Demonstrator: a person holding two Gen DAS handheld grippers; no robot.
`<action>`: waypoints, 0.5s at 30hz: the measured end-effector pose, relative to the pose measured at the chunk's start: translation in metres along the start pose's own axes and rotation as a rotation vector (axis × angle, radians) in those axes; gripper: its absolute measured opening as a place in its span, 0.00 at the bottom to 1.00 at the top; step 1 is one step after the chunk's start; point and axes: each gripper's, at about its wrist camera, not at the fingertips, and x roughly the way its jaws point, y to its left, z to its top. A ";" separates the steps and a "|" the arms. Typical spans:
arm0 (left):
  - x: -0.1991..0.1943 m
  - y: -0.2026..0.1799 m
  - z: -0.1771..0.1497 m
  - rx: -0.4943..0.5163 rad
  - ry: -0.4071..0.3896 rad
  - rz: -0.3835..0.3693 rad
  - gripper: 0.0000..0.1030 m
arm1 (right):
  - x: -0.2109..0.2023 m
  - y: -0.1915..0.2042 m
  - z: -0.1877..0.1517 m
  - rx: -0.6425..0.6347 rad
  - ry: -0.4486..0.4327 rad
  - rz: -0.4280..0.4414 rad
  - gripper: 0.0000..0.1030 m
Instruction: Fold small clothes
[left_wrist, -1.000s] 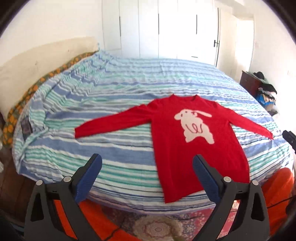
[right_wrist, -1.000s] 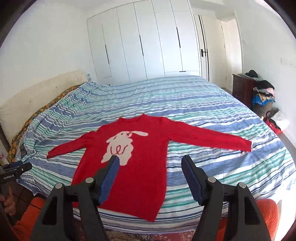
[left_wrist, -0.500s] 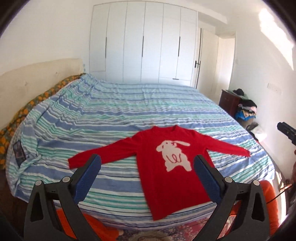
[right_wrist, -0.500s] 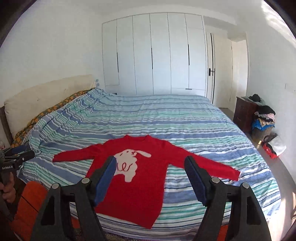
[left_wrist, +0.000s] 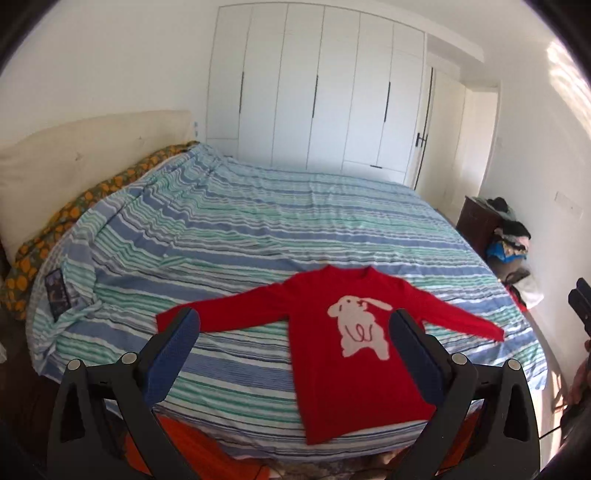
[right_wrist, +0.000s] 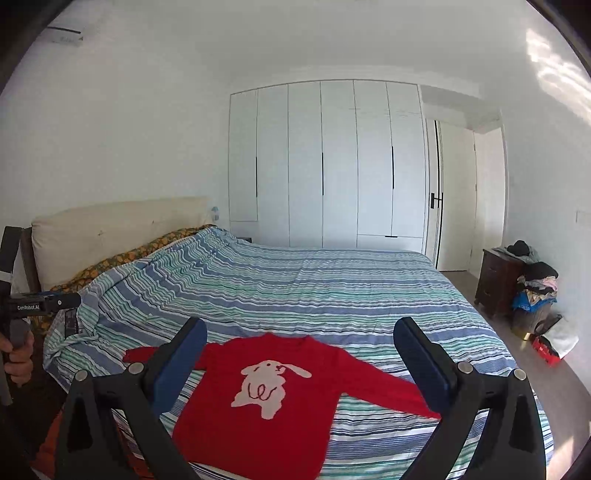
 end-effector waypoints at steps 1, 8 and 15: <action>0.012 -0.003 -0.006 0.013 0.023 0.025 0.99 | 0.012 0.000 -0.012 0.000 0.020 -0.009 0.97; 0.146 -0.046 -0.093 0.069 0.243 -0.112 0.98 | 0.124 0.005 -0.138 -0.003 0.314 0.083 0.97; 0.248 -0.096 -0.177 0.254 0.371 -0.080 0.98 | 0.222 0.013 -0.250 0.070 0.637 0.273 0.60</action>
